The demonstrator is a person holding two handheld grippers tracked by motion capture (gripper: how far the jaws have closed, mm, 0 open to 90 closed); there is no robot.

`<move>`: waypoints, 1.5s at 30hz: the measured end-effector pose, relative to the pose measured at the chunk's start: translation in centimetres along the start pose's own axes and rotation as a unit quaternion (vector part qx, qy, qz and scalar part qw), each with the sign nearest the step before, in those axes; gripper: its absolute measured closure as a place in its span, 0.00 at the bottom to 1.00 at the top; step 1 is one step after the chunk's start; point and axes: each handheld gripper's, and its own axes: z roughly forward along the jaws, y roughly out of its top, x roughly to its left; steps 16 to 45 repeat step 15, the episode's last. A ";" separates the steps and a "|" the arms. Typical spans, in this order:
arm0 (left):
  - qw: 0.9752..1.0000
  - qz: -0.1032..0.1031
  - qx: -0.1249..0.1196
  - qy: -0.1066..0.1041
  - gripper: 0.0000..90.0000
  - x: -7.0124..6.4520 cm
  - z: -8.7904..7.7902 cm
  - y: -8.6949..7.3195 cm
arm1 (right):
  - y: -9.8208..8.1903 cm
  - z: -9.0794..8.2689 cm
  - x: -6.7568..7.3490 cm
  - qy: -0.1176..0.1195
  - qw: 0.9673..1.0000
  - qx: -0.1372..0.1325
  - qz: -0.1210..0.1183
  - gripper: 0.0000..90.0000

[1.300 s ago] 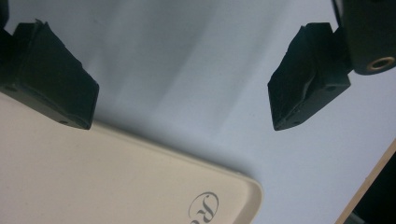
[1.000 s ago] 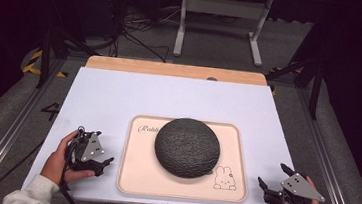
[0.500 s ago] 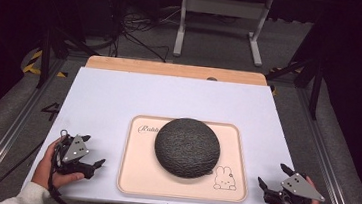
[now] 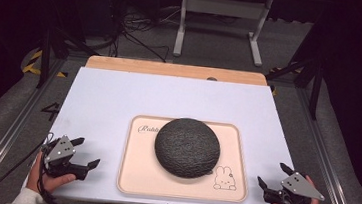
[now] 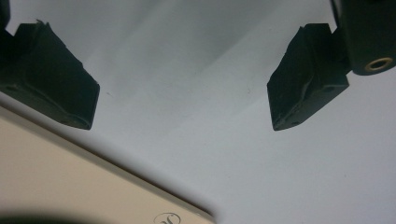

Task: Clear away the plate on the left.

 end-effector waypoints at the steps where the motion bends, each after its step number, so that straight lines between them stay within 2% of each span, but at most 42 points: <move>1: 1.000 -0.001 0.000 0.000 0.11 0.0 0.0 0.0 | 0.0 0.0 0.0 0.000 1.000 0.000 0.000 0.16; 15: 1.000 0.001 0.001 -0.001 0.11 0.1 0.3 0.2 | -0.2 0.1 -0.2 0.001 1.000 0.002 0.008 0.17; 45: 1.000 0.001 0.001 -0.001 0.11 0.1 0.3 0.2 | -0.2 0.1 -0.2 0.001 1.000 0.002 0.008 0.17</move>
